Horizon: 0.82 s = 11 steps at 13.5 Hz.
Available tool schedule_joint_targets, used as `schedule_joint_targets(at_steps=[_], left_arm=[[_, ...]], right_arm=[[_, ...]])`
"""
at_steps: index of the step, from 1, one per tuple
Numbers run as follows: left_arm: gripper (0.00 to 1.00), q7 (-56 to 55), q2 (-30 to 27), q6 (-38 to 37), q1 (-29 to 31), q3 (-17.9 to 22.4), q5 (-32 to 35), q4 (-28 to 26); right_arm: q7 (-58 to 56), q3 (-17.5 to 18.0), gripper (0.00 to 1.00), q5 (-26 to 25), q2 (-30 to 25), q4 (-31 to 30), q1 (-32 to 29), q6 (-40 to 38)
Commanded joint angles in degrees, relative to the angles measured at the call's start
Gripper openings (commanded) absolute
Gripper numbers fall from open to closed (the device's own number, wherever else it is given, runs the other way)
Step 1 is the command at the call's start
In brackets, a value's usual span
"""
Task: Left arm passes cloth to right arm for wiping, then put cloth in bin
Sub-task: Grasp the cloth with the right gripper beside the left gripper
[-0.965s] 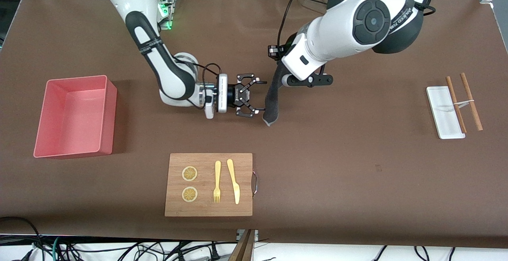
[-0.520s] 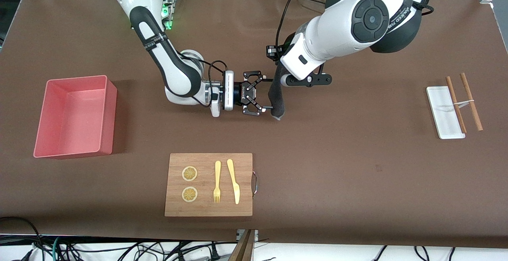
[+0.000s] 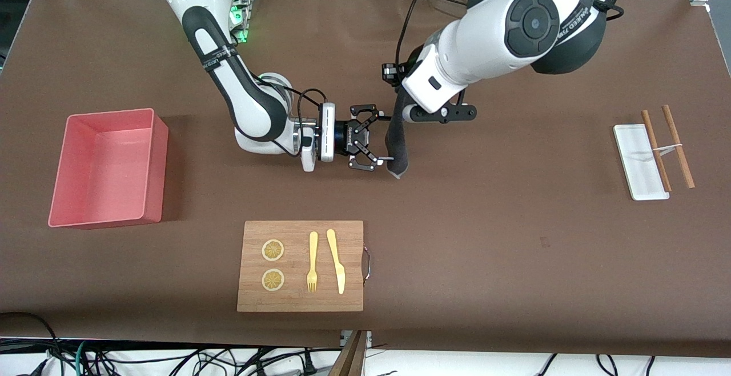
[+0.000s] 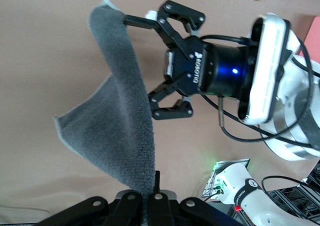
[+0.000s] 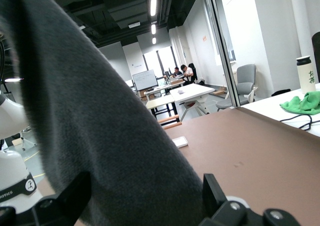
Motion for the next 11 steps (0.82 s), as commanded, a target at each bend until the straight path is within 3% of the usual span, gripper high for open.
schedule_joint_targets(at_steps=[1,3,5,6,11], left_arm=[[0.00,-1.7,-2.5,0.0,-1.2,0.3,1.0,-0.1],[0.00,-2.7,-2.4,0.4,-3.1,0.4,0.9,0.0],[0.00,-2.9,-2.5,1.0,-3.5,0.4,0.9,0.0],[0.00,-2.8,-2.5,1.0,-3.5,0.4,1.0,0.0],[0.00,-2.7,-2.5,1.0,-3.3,0.7,0.9,0.0]], right_arm=[[-0.2,-0.1,0.85,3.1,1.7,3.0,1.9,0.3],[0.3,-0.9,0.55,3.3,2.1,5.0,2.7,1.4],[0.3,-1.2,0.11,3.4,2.5,5.5,2.8,1.5],[0.3,-1.2,0.00,3.4,2.4,5.5,2.7,1.5],[0.9,-2.5,0.00,2.9,2.2,5.6,2.6,1.2]])
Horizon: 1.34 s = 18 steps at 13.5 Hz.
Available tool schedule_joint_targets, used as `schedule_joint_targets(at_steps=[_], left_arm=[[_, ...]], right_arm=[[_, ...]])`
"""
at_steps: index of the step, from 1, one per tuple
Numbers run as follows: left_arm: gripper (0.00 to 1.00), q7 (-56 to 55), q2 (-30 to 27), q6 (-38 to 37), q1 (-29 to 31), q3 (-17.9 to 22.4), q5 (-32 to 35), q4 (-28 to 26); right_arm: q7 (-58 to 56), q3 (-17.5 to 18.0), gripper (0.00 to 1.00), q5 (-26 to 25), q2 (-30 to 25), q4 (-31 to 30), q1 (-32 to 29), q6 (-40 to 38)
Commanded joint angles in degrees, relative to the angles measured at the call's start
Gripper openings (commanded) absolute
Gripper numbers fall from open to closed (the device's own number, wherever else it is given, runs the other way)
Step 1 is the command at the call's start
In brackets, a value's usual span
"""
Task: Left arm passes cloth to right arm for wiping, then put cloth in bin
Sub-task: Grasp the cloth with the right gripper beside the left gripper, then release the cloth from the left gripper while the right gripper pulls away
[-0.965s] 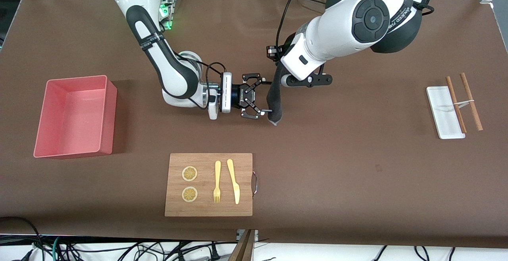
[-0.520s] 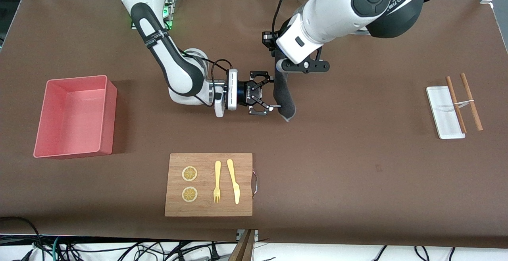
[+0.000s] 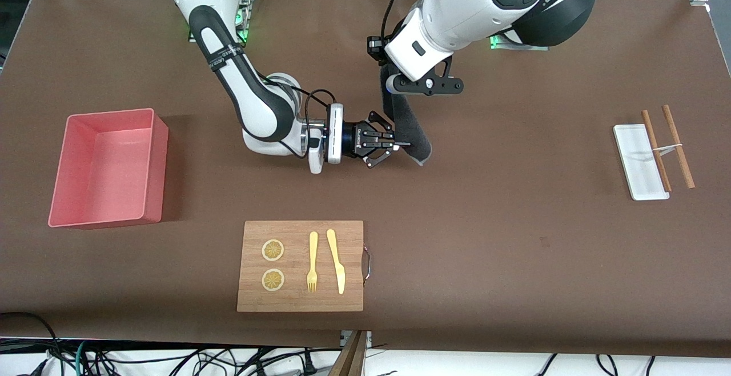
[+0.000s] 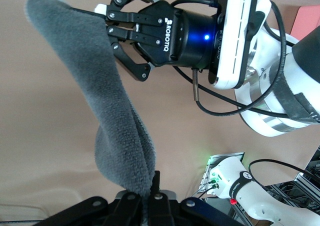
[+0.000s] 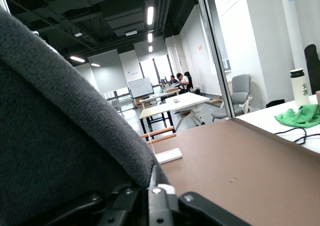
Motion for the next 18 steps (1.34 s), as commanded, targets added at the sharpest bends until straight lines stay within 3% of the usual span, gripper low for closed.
schedule_joint_targets(at_steps=[1,2,5,8,12,15,18], left_arm=[[0.25,-0.8,-0.6,0.4,-0.3,0.6,0.9,0.0],[0.99,-0.6,-0.8,0.3,0.0,0.8,1.0,0.0],[1.00,-0.2,-3.3,-0.5,2.9,1.0,1.0,0.0],[1.00,0.3,-4.5,-3.0,7.0,0.9,3.3,0.0],[1.00,7.3,-4.3,-3.2,11.1,1.0,13.2,-0.7],[1.00,19.2,-3.1,-4.1,15.4,1.0,20.2,-1.7],[1.00,29.3,-3.1,-6.5,19.7,1.1,23.6,-1.6]], right_arm=[[0.9,-1.1,0.00,0.6,0.5,1.5,0.5,0.0],[1.0,-1.1,0.00,0.6,0.4,1.5,0.4,-0.1],[1.7,-1.3,0.00,0.3,0.1,1.5,-0.7,-0.2],[4.9,-1.5,0.00,-7.8,-1.3,1.3,-4.3,-0.5],[12.2,-1.6,0.00,-25.7,-8.5,-3.2,-12.1,-2.6],[21.0,-2.8,0.00,-38.4,-15.7,-8.8,-17.4,-6.1],[39.9,-5.8,0.00,-57.8,-24.0,-15.8,-20.3,-8.0]])
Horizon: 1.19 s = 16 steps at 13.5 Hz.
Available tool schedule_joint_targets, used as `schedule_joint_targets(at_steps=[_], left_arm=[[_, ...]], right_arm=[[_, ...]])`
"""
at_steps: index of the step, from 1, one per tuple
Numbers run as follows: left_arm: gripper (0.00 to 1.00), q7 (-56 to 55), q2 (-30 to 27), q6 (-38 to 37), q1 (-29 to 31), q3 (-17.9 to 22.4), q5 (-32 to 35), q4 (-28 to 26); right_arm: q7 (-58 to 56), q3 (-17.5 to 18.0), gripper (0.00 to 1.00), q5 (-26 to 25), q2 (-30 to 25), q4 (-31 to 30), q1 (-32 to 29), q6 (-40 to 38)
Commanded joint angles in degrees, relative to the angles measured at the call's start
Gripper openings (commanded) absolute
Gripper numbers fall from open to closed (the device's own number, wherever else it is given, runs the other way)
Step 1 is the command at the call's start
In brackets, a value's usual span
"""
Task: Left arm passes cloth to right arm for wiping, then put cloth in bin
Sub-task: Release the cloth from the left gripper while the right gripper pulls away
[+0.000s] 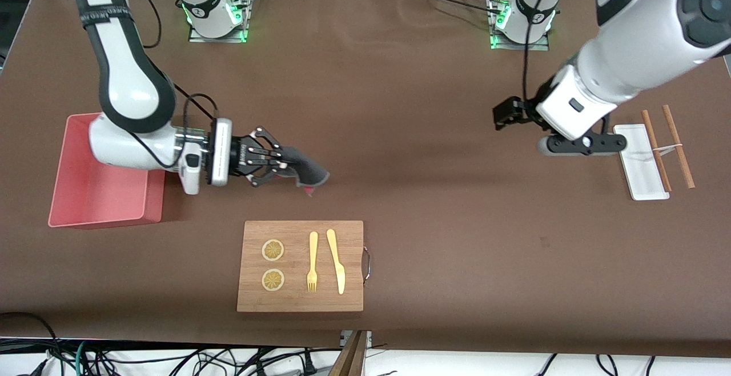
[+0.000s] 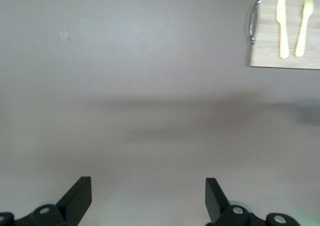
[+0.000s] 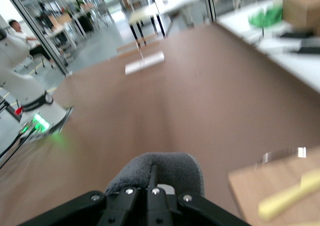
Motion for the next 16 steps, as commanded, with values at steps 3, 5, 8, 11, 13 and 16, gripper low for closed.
schedule_joint_targets(at_steps=[3,5,8,11,13,16], left_arm=[[1.00,11.8,-1.1,-2.8,4.9,-0.6,4.0,0.6],[1.00,14.7,-3.6,-2.4,6.4,-0.6,3.9,-0.8],[1.00,16.7,-13.3,2.6,10.0,-0.9,5.9,-13.8],[1.00,22.8,-19.7,7.4,12.5,-2.5,7.9,-24.9],[1.00,25.3,-19.8,7.3,12.6,-2.4,8.0,-24.3],[1.00,25.9,-19.3,7.3,12.0,-0.7,8.2,-23.4]], right_arm=[[24.7,-4.0,0.00,-23.0,-11.6,-6.9,-2.0,-4.3],[33.6,-4.6,0.00,-31.9,-14.3,-6.8,-2.9,-6.5],[40.0,-5.0,0.00,-38.7,-15.2,-6.5,-3.4,-7.8],[56.6,-4.5,0.00,-50.6,-14.5,-6.2,-3.4,-7.3],[66.4,-3.6,0.00,-55.2,-12.0,-6.6,-3.4,-6.3],[78.5,-3.6,0.00,-55.4,-7.0,-6.7,-3.2,-4.1]])
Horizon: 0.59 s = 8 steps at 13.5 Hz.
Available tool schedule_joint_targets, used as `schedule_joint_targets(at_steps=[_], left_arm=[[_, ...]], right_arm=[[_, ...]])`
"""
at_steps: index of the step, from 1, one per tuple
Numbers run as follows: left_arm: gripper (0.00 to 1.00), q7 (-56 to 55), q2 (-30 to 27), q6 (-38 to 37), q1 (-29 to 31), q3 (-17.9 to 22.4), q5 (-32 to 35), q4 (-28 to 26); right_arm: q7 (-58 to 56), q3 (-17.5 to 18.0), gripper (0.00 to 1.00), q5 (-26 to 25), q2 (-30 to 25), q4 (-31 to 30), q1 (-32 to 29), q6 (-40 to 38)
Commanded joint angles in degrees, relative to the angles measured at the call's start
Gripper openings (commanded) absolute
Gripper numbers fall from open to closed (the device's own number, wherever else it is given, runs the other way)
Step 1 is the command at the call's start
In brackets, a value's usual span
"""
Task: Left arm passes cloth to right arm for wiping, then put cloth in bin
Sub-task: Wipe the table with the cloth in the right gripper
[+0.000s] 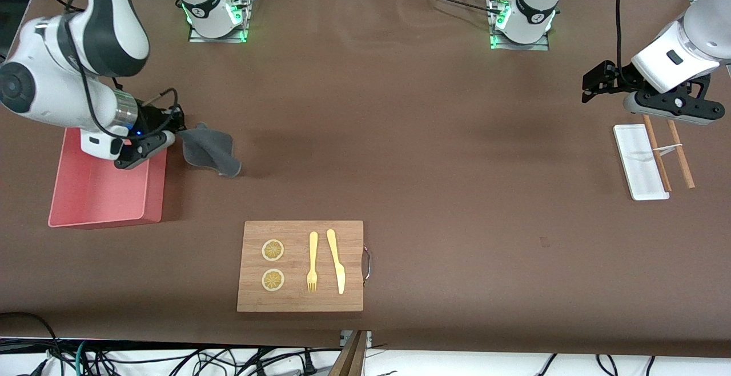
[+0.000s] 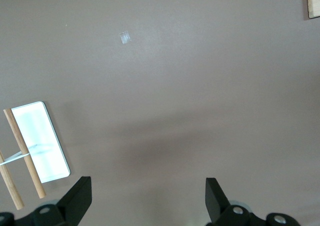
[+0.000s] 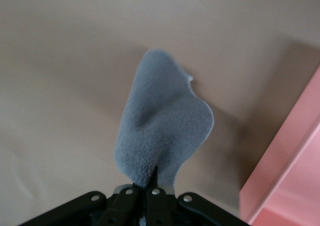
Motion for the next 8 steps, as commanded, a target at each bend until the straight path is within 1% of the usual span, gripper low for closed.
schedule_joint_targets(at_steps=[1,2,4,6,8], left_arm=[[1.00,1.9,-0.7,1.7,0.0,1.6,1.6,-0.1],[1.00,1.9,-0.7,1.8,-0.2,1.8,1.7,0.4],[1.00,1.5,-0.8,1.1,-0.2,1.9,2.3,0.1],[1.00,1.3,-0.2,0.9,-0.1,1.5,4.1,0.4],[1.00,2.0,0.9,0.9,0.1,1.2,4.5,0.6]], right_arm=[[11.0,0.5,0.00,-1.0,5.7,0.2,0.3,2.8],[14.5,0.5,0.00,-1.0,8.5,0.4,1.3,6.0],[15.0,-0.2,0.00,-2.0,14.6,1.8,3.6,12.7],[16.6,-0.2,0.00,-2.0,17.6,3.9,7.2,14.0],[26.8,-0.2,0.00,-1.4,18.7,4.8,11.0,14.1]])
